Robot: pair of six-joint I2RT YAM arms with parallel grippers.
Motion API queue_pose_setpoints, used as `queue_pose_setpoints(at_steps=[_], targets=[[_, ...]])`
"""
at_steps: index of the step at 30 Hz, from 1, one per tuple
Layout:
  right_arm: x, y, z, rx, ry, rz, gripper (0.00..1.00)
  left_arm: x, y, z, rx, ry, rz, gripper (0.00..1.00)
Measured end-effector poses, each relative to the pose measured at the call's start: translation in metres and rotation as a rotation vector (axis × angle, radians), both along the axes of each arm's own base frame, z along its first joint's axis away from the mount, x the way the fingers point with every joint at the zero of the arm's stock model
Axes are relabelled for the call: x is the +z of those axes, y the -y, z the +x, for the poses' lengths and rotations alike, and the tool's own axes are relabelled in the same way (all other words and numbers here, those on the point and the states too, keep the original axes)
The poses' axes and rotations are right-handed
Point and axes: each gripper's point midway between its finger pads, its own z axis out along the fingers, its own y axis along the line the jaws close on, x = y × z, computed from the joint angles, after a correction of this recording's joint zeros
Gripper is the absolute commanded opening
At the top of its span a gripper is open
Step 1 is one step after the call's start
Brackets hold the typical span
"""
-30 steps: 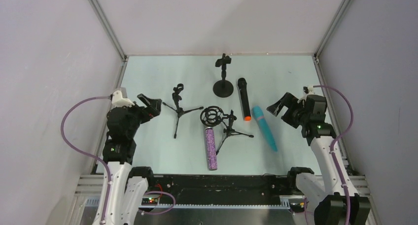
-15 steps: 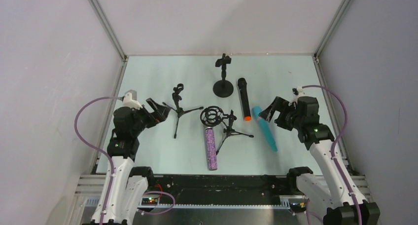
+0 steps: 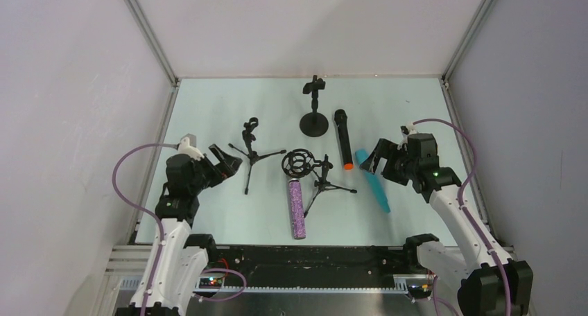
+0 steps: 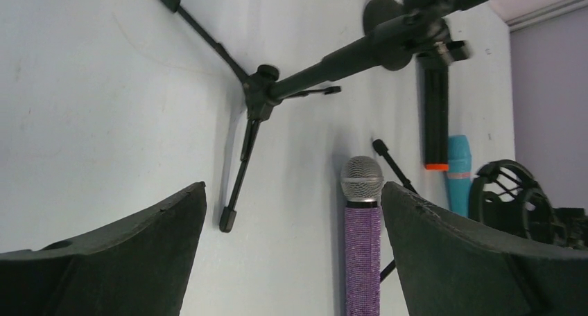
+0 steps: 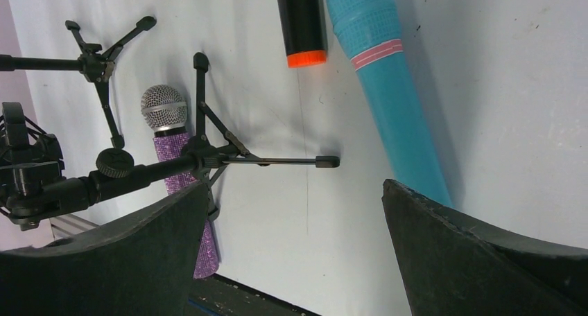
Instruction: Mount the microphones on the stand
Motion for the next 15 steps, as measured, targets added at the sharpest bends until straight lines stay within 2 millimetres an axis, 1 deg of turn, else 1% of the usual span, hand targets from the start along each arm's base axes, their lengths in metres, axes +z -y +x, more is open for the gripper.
queue_pose_setpoints(at_steps=[3, 6, 11, 15], targets=[[0.000, 0.001, 0.001, 0.007, 0.007, -0.007, 0.99, -0.015, -0.002, 0.000, 0.021, -0.055, -0.005, 1.00], [0.001, -0.001, 0.004, 0.012, 0.018, -0.004, 1.00, -0.025, -0.003, 0.000, 0.032, -0.099, -0.008, 1.00], [0.001, -0.002, 0.008, 0.014, 0.026, -0.001, 0.99, -0.026, -0.002, 0.000, 0.023, -0.105, -0.014, 1.00], [-0.001, -0.002, 0.009, 0.013, 0.021, -0.002, 0.99, -0.021, 0.004, -0.002, 0.002, -0.095, -0.045, 1.00]])
